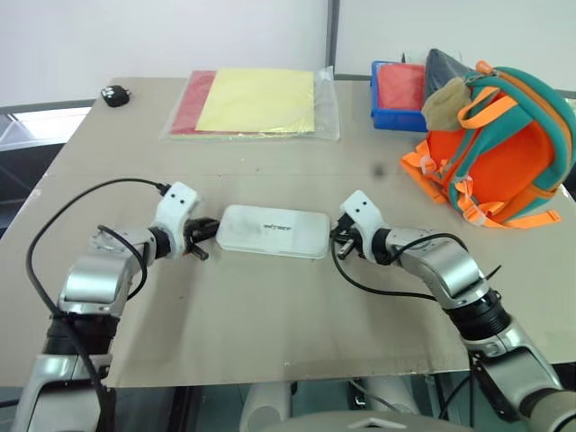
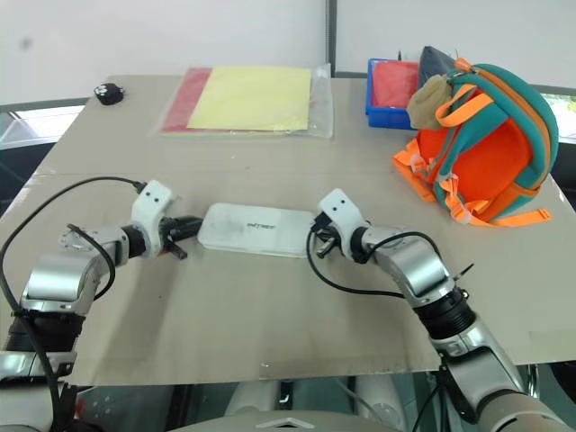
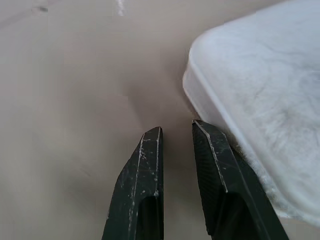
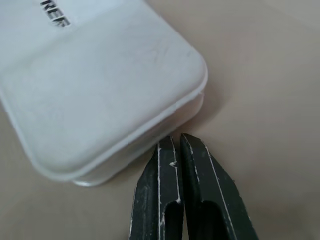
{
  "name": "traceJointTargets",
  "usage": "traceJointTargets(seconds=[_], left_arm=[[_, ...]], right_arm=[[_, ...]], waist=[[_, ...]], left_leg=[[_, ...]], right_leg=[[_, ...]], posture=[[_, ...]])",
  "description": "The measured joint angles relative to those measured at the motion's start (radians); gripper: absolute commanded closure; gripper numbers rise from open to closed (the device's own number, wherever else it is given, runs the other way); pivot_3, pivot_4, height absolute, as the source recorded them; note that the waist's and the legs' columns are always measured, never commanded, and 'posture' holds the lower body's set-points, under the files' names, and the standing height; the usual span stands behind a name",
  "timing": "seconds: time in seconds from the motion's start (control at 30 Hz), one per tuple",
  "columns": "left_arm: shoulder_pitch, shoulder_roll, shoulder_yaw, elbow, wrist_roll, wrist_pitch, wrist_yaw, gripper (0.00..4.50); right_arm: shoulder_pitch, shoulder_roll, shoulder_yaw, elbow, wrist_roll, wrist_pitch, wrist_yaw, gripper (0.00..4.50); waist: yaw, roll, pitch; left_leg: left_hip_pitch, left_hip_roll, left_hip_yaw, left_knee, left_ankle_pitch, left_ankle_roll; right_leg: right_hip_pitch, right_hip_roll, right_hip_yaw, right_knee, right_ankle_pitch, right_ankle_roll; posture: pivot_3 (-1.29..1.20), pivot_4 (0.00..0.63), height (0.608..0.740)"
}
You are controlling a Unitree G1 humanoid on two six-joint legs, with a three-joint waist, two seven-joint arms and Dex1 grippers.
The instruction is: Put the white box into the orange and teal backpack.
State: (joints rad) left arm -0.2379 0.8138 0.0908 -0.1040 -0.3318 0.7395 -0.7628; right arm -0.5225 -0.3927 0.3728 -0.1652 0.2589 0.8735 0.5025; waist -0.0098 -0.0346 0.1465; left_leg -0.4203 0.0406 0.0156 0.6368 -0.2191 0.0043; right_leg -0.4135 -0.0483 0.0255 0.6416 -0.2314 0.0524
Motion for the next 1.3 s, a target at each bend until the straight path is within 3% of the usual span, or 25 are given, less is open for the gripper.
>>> traceJointTargets(seconds=[0.1, 0.2, 0.3, 0.4, 0.63, 0.87, 1.03, 1.2, 1.3], left_arm=[[0.090, -0.005, 0.036, -0.152, -0.057, 0.080, 0.010, 3.56], [0.130, -0.037, 0.118, -0.231, -0.136, 0.185, 0.035, 2.78], [0.175, -0.054, 0.240, -0.239, -0.249, 0.332, 0.037, 1.37], [0.200, 0.005, 0.316, -0.180, -0.316, 0.436, 0.000, 0.05], [0.085, -0.014, 0.398, -0.041, -0.452, 0.677, 0.002, 0.05], [-0.027, -0.089, 0.380, 0.039, -0.458, 0.734, 0.050, 0.05], [-0.137, -0.199, 0.317, 0.099, -0.462, 0.763, 0.068, 0.05], [-0.158, -0.235, 0.315, 0.116, -0.478, 0.789, 0.069, 0.05], [-0.160, -0.250, 0.326, 0.120, -0.477, 0.807, 0.082, 0.91]], right_arm=[[0.062, -0.112, -0.006, -0.066, 0.000, -0.036, 0.075, 4.49], [0.101, -0.176, -0.028, -0.101, -0.007, -0.086, 0.121, 4.50], [0.127, -0.220, -0.051, -0.100, -0.022, -0.147, 0.148, 4.50], [0.120, -0.216, -0.057, -0.065, -0.052, -0.204, 0.149, 4.50], [0.065, -0.159, -0.034, 0.029, -0.128, -0.299, 0.168, 4.50], [0.033, -0.108, 0.014, 0.128, -0.204, -0.378, 0.193, 4.50], [-0.037, 0.017, 0.069, 0.210, -0.252, -0.422, 0.199, 4.50], [-0.037, 0.043, 0.080, 0.213, -0.272, -0.436, 0.206, 4.50], [-0.025, 0.047, 0.064, 0.210, -0.276, -0.439, 0.204, 4.50]], waist=[[0.000, 0.000, 0.000], [-0.005, 0.000, 0.001], [-0.011, 0.000, 0.001], [-0.015, 0.000, 0.000], [-0.006, 0.000, 0.001], [0.005, 0.001, 0.001], [-0.004, 0.000, 0.000], [0.002, 0.000, 0.000], [0.002, 0.000, 0.000]], left_leg=[[0.001, 0.000, 0.000, 0.000, 0.000, 0.000], [0.003, 0.000, 0.000, 0.000, 0.000, 0.000], [0.005, 0.001, 0.000, 0.000, 0.000, 0.000], [0.005, 0.002, 0.000, 0.000, 0.000, 0.000], [0.005, 0.000, 0.001, 0.001, 0.000, 0.000], [0.005, -0.002, 0.000, 0.001, 0.000, 0.000], [0.007, -0.001, -0.001, 0.004, 0.000, 0.000], [0.005, -0.003, -0.002, 0.005, 0.000, 0.000], [0.005, -0.003, -0.002, 0.004, 0.000, 0.000]], right_leg=[[0.001, -0.001, 0.000, 0.000, 0.000, 0.000], [0.001, 0.001, 0.000, 0.001, 0.000, 0.000], [0.002, 0.002, 0.001, 0.001, 0.000, 0.000], [0.002, 0.003, 0.000, 0.001, -0.001, 0.000], [0.002, 0.001, 0.001, 0.001, 0.000, 0.000], [0.004, 0.000, 0.001, 0.001, 0.000, 0.000], [0.007, 0.001, 0.000, 0.003, 0.000, 0.000], [0.007, -0.001, 0.000, 0.002, 0.000, 0.001], [0.007, -0.001, 0.000, 0.001, 0.000, 0.000]], posture=[[0.00, 0.150, 0.740], [0.00, 0.150, 0.740], [0.00, 0.150, 0.740], [0.00, 0.150, 0.740], [0.00, 0.150, 0.740], [0.00, 0.150, 0.740], [0.00, 0.150, 0.740], [0.00, 0.150, 0.740], [0.00, 0.150, 0.740]])
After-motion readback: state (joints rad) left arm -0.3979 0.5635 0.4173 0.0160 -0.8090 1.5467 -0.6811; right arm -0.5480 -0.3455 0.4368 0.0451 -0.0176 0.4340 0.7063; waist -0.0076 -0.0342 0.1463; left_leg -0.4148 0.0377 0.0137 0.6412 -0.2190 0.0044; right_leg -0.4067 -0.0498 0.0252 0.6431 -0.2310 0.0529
